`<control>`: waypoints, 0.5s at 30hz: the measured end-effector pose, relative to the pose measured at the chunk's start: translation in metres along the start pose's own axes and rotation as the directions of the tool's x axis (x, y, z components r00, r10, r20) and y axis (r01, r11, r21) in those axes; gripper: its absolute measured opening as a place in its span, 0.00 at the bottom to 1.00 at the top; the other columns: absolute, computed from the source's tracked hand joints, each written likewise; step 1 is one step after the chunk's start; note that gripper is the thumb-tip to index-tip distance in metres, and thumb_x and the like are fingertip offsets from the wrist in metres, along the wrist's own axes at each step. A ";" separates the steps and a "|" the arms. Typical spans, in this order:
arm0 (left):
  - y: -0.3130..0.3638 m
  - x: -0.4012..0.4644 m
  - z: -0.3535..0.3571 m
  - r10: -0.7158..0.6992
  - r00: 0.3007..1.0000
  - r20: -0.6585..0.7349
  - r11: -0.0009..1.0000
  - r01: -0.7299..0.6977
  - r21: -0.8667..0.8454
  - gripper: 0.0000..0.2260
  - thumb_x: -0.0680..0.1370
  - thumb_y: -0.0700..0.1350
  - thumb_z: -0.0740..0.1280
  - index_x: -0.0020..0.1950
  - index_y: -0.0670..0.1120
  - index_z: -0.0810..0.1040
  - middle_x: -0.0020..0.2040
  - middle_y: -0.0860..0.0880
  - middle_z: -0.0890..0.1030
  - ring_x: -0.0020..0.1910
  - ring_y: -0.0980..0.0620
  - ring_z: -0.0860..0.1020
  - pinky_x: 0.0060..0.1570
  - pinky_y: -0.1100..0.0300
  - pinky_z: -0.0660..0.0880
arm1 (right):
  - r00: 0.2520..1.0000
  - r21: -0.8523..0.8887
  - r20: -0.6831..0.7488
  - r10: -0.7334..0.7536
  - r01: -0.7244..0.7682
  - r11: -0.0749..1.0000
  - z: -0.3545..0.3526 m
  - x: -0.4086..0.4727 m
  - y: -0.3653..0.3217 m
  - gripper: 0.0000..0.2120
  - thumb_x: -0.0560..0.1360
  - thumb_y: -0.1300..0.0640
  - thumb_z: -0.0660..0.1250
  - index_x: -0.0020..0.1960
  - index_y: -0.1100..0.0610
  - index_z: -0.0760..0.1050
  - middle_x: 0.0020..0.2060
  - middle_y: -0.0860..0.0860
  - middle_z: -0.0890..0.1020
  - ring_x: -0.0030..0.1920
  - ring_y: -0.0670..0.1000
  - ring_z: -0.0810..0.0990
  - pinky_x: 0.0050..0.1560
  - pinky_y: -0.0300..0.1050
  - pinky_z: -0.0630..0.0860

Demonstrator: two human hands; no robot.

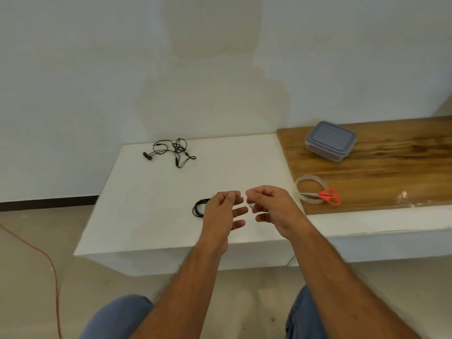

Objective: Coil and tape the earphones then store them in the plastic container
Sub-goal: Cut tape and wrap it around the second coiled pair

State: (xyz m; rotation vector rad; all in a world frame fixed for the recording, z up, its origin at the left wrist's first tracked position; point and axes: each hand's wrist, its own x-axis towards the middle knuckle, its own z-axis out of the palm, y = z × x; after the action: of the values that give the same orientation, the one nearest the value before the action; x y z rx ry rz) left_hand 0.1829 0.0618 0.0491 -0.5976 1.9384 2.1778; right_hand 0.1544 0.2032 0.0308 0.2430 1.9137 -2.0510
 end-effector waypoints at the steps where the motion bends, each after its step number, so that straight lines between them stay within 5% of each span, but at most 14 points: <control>1: 0.000 -0.001 -0.009 0.001 1.000 -0.012 1.000 -0.001 0.006 0.09 0.83 0.46 0.60 0.54 0.47 0.79 0.52 0.48 0.83 0.47 0.50 0.83 0.41 0.58 0.80 | 1.000 -0.010 -0.017 -0.006 0.006 1.000 0.009 -0.001 0.001 0.07 0.75 0.56 0.72 0.49 0.60 0.82 0.39 0.52 0.83 0.36 0.49 0.79 0.37 0.44 0.77; 7: -0.005 -0.003 -0.048 -0.004 0.995 -0.097 1.000 0.004 -0.001 0.08 0.81 0.47 0.63 0.53 0.48 0.82 0.51 0.47 0.83 0.44 0.52 0.83 0.39 0.58 0.80 | 0.998 -0.104 -0.042 -0.048 0.043 0.994 0.051 0.004 0.003 0.03 0.76 0.59 0.70 0.45 0.58 0.82 0.36 0.50 0.83 0.34 0.48 0.79 0.37 0.44 0.78; 15: -0.014 0.010 -0.075 -0.102 0.981 -0.163 0.992 0.087 -0.093 0.06 0.79 0.50 0.67 0.52 0.50 0.82 0.49 0.49 0.83 0.44 0.51 0.82 0.38 0.58 0.78 | 0.952 -0.354 -0.010 -0.307 0.284 0.891 0.078 0.023 0.017 0.09 0.76 0.60 0.70 0.38 0.50 0.80 0.35 0.44 0.83 0.36 0.43 0.80 0.37 0.36 0.75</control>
State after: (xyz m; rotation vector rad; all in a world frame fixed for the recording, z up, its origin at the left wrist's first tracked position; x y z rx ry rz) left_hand 0.1928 -0.0107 0.0263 -0.8954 1.8588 2.2248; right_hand 0.1461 0.1218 0.0135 -0.0744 2.4395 -1.8422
